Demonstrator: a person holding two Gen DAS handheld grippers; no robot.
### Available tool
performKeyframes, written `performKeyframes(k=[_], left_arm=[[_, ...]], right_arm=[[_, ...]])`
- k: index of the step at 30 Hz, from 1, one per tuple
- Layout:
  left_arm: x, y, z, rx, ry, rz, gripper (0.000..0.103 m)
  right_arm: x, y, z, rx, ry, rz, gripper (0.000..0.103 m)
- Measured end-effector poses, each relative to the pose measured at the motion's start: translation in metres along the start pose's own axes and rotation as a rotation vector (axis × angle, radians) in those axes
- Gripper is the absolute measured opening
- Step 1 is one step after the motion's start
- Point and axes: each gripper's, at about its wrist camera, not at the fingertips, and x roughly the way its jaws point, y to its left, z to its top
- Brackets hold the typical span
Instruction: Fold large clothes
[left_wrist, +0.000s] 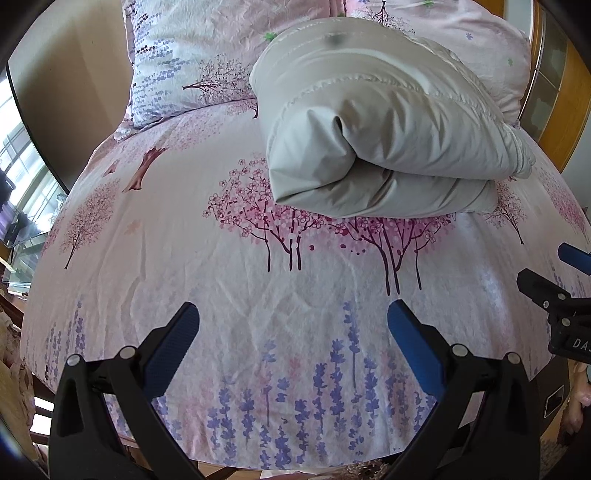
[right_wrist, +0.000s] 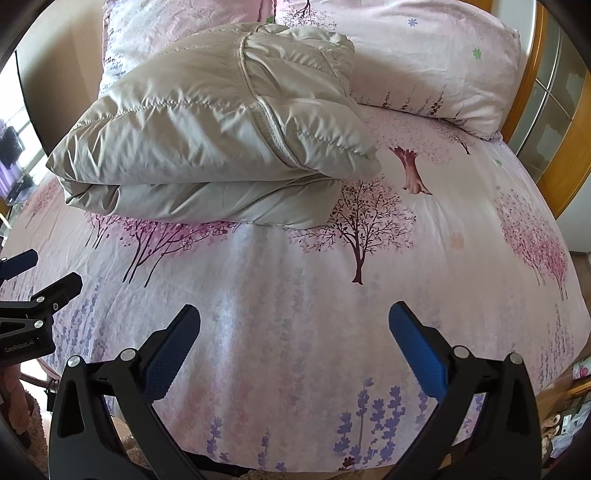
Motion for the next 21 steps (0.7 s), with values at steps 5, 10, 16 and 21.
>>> performKeyframes(k=[5, 10, 16, 21], left_arm=[[0.0003, -0.0011, -0.001, -0.001, 0.001, -0.003, 0.101], [0.0008, -0.0018, -0.0014, -0.003, 0.001, -0.003, 0.101], [0.0015, -0.0021, -0.0012, -0.005, 0.003, -0.005, 0.101], [0.0032, -0.0012, -0.0008, -0.009, 0.007, -0.008, 0.101]], right_arm=[[-0.0001, 0.0013, -0.0002, 0.001, 0.0, -0.001, 0.102], [0.0001, 0.0007, -0.0001, 0.002, 0.0, -0.002, 0.102], [0.0015, 0.0006, -0.0004, 0.004, 0.0, -0.001, 0.102], [0.0018, 0.0006, -0.0001, 0.005, 0.001, -0.001, 0.102]])
